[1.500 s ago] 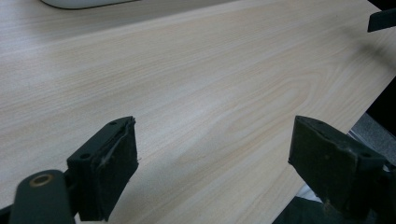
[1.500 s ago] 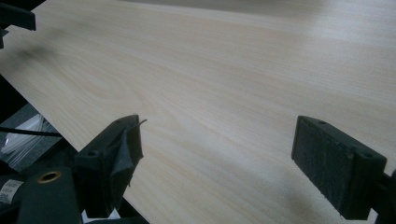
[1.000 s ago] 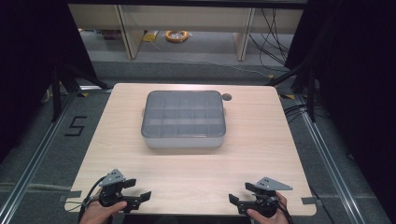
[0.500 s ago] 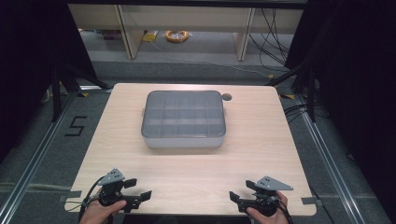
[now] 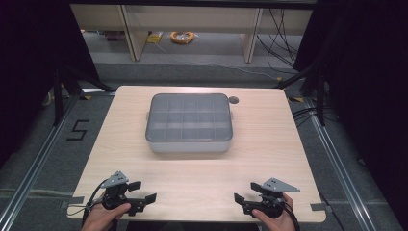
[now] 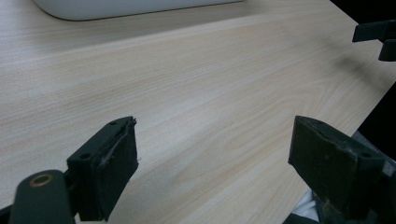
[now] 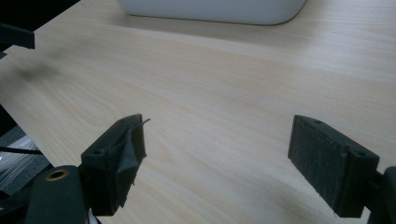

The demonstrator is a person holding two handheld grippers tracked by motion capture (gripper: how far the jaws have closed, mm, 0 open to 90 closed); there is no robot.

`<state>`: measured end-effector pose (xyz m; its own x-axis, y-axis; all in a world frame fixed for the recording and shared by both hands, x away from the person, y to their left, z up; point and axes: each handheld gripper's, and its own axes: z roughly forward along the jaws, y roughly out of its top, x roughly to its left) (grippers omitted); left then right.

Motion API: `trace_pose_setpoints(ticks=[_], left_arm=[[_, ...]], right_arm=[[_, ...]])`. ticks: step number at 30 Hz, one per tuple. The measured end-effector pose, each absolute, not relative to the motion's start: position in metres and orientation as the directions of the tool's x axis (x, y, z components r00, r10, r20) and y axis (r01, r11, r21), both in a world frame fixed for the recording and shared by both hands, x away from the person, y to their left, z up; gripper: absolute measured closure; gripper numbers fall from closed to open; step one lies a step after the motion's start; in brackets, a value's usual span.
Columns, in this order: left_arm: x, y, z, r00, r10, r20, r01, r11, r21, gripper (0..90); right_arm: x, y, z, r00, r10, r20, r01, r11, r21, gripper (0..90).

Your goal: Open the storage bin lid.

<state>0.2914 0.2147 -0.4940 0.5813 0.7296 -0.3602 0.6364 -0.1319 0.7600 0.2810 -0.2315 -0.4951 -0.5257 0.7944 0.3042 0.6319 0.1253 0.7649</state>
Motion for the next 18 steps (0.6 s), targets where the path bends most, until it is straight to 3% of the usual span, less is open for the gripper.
trace_pose_setpoints(ticks=[1,2,18], left_arm=[[0.292,0.214,-0.494,0.583,0.729,-0.358,0.635,-0.134,0.761,14.7],[0.293,0.214,-0.494,0.583,0.729,-0.358,0.635,-0.134,0.761,14.7],[0.308,0.218,-0.492,0.569,0.741,-0.357,0.638,-0.124,0.76,14.7]], right_arm=[[0.286,-0.234,-0.497,-0.552,0.791,0.263,0.596,0.154,0.788,19.8],[0.287,-0.233,-0.495,-0.52,0.791,0.322,0.635,0.106,0.765,19.8],[0.309,-0.232,-0.488,-0.556,0.781,0.285,0.589,0.128,0.798,20.0]])
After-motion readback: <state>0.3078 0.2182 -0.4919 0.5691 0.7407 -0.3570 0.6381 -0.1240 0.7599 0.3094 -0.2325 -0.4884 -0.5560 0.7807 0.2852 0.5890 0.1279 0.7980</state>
